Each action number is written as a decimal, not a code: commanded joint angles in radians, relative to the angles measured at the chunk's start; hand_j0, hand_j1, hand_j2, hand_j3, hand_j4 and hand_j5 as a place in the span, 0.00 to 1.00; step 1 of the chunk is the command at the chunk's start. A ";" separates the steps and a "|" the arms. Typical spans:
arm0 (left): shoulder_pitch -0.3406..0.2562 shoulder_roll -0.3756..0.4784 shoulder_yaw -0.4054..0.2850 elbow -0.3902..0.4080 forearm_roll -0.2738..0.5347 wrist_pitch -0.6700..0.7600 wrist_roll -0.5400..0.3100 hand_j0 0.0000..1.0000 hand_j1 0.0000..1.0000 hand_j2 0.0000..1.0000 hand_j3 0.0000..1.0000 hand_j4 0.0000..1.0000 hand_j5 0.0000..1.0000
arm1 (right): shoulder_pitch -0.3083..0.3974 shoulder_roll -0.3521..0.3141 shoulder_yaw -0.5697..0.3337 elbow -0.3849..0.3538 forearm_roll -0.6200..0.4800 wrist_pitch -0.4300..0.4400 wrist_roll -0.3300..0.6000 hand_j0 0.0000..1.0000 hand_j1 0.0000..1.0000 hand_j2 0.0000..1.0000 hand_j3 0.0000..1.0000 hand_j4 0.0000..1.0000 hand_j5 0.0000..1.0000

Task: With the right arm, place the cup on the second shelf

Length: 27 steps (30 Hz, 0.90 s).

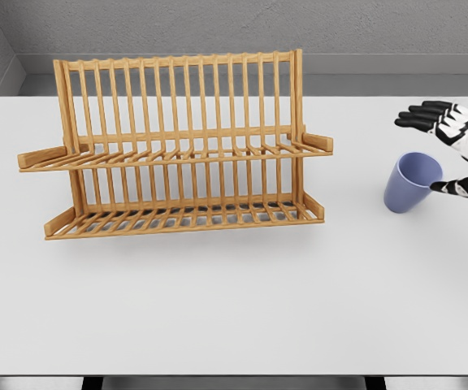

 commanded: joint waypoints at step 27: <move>0.000 0.000 0.000 0.000 0.000 0.000 0.000 1.00 1.00 1.00 1.00 1.00 1.00 | -0.488 0.061 0.292 0.296 -0.004 0.000 0.561 1.00 1.00 1.00 1.00 1.00 1.00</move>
